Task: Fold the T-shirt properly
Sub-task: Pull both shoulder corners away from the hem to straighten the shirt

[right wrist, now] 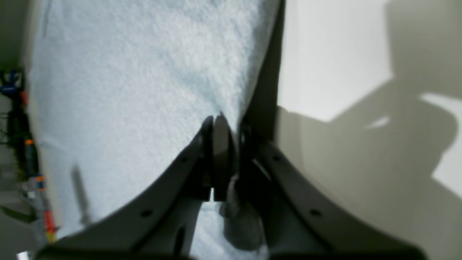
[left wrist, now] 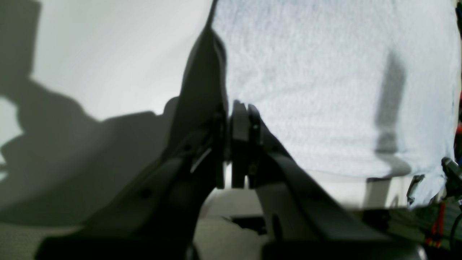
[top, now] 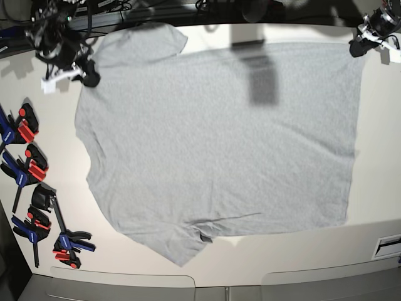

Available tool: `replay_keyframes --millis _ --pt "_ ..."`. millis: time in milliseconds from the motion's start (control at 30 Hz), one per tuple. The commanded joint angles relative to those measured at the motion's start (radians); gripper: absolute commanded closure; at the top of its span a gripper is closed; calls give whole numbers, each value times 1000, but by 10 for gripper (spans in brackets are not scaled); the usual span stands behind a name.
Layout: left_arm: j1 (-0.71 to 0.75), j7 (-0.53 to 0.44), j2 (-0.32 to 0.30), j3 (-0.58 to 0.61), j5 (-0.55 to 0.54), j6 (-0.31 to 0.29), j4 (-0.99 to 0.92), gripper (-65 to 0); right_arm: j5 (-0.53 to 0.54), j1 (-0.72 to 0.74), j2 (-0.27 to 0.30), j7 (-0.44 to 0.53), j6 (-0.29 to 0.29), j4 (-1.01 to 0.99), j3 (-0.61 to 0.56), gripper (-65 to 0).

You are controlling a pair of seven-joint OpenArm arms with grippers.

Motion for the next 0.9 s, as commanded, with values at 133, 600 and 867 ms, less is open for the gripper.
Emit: replay_keyframes --millis 133,600,867 --pt "42 6 -20 -13 -47 -38 16 0 42 -104 14 -34 15 5 54 0" --pt "124 89 -20 -149 -193 -86 32 0 216 -277 11 -85 97 121 67 0" --pt "183 88 -20 -158 -198 -86 102 0 208 -370 -4 -86 97 328 74 0"
